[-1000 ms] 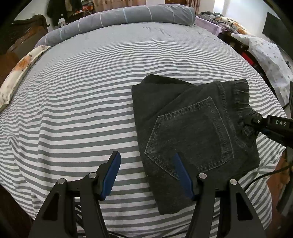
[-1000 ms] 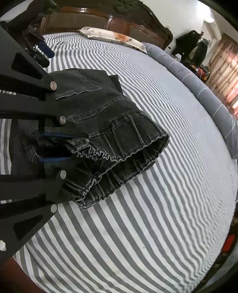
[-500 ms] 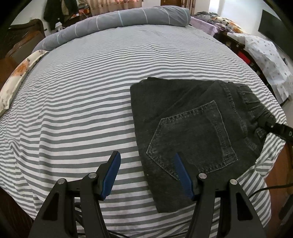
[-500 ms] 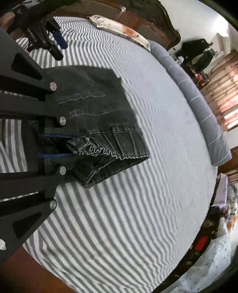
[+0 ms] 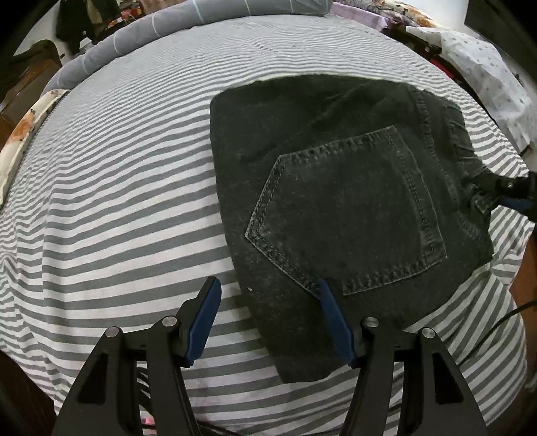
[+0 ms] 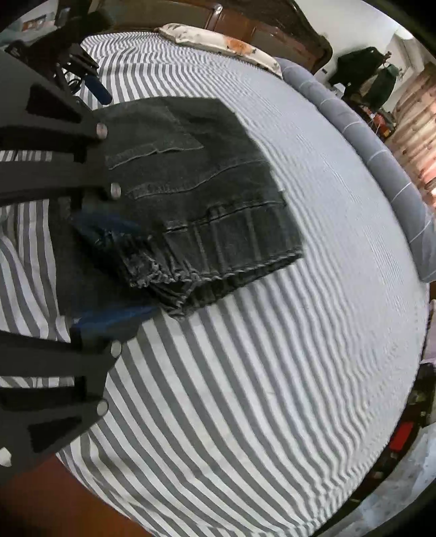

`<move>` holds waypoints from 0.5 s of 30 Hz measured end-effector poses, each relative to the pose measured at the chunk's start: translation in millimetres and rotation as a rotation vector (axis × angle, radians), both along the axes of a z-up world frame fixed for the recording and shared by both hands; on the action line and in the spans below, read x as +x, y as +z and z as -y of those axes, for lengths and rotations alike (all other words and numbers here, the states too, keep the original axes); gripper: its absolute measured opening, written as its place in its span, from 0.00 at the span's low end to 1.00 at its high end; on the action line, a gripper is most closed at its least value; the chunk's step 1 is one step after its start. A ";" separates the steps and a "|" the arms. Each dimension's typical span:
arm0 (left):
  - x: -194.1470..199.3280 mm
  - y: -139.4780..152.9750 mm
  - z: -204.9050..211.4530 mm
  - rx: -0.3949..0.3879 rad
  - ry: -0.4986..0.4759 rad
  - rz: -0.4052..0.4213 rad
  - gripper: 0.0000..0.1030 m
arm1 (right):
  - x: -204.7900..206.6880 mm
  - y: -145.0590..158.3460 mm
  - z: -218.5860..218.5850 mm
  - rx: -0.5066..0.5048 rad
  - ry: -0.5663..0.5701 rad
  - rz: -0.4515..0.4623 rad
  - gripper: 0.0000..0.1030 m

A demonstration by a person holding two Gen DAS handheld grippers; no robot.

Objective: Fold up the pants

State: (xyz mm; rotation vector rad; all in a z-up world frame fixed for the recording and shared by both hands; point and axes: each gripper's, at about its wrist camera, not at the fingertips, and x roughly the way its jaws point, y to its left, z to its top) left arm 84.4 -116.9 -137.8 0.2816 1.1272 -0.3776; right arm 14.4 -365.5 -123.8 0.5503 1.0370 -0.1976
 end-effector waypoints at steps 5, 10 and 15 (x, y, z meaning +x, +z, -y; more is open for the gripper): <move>9.3 13.9 -2.3 -0.037 0.010 0.052 0.60 | 19.1 26.4 2.2 -0.073 0.034 0.056 0.44; 23.6 16.7 13.7 -0.022 0.001 0.073 0.60 | 53.3 32.5 -4.5 -0.096 0.074 0.103 0.44; 33.6 14.3 29.8 -0.014 -0.003 0.075 0.60 | 82.9 12.4 -10.1 -0.135 0.103 0.047 0.44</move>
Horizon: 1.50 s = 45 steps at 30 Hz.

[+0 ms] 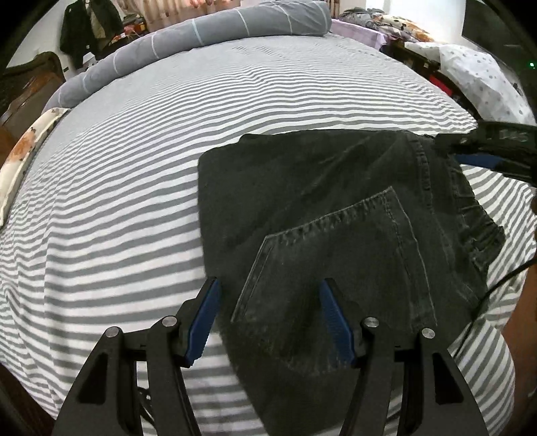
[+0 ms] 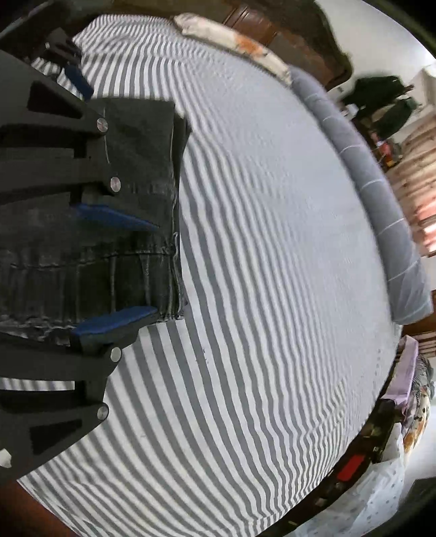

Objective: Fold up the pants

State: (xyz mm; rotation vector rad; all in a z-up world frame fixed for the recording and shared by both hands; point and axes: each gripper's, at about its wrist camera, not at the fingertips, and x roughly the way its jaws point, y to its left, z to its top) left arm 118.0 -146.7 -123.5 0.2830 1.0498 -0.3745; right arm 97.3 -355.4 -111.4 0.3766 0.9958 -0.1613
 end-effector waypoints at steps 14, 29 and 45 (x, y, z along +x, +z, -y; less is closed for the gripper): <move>11.6 -14.1 5.4 0.008 -0.030 -0.024 0.64 | -21.8 -18.0 11.1 -0.006 -0.002 -0.056 0.59; -27.0 -17.6 -3.5 0.024 -0.030 -0.025 0.65 | -95.1 -27.3 6.2 0.089 -0.079 -0.069 0.66; -45.9 -27.0 -15.5 0.016 -0.030 -0.057 0.65 | -111.9 -31.5 4.1 0.139 -0.065 -0.058 0.66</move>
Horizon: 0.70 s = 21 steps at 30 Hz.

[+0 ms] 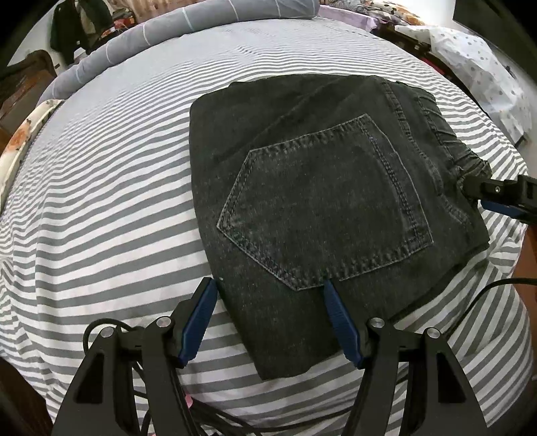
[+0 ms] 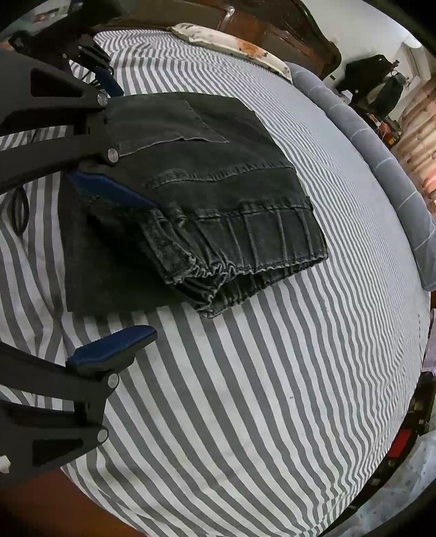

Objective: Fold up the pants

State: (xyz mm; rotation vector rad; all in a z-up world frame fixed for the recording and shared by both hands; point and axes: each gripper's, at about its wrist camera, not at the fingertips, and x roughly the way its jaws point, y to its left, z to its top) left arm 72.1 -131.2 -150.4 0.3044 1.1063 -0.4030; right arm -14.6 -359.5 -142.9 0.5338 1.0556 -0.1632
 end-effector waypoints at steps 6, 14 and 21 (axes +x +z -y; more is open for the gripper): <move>0.1 6.1 -21.3 -0.070 0.014 -0.008 0.65 | 4.0 -4.1 4.7 0.032 0.050 0.022 0.67; 33.4 16.1 -60.4 -0.199 0.090 -0.037 0.65 | 13.2 -11.9 14.0 0.072 0.161 0.059 0.68; 51.9 9.3 -64.8 -0.273 0.105 -0.102 0.65 | 17.0 -21.0 28.6 0.191 0.229 0.102 0.69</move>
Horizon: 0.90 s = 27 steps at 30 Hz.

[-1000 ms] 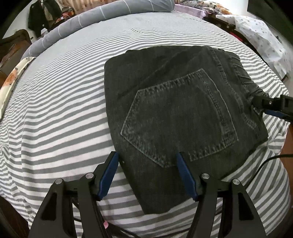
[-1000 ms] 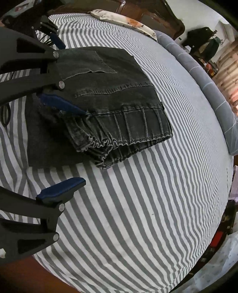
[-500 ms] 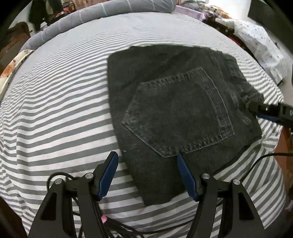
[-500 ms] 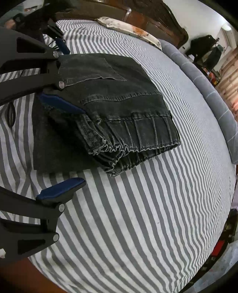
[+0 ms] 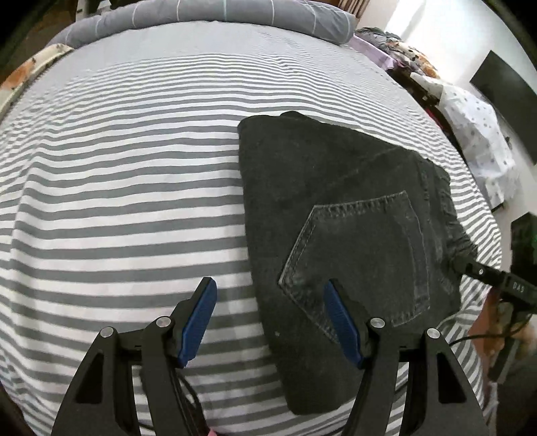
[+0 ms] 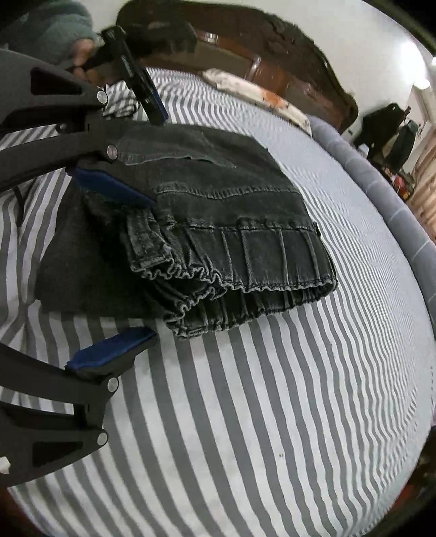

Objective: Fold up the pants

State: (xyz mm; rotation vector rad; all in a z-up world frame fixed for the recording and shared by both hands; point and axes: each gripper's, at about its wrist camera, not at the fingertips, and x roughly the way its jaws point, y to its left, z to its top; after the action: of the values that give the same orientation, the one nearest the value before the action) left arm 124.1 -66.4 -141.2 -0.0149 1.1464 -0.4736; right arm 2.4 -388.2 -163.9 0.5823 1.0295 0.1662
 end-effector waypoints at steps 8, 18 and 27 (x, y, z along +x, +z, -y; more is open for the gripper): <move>17.9 -11.1 8.8 -0.070 -0.016 -0.056 0.65 | 8.2 -6.8 12.0 0.173 0.063 0.051 0.65; 36.9 -15.9 30.8 -0.069 -0.031 -0.036 0.79 | 55.3 -17.4 12.6 0.234 0.008 0.107 0.63; 25.3 -13.9 35.4 -0.076 -0.067 -0.025 0.68 | 37.1 -17.8 5.6 0.270 0.045 0.104 0.60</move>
State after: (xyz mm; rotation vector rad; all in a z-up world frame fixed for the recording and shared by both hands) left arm 149.3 -101.8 -155.0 -0.0483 1.1551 -0.5779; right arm 39.5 -393.8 -181.8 0.7872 0.9256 0.3760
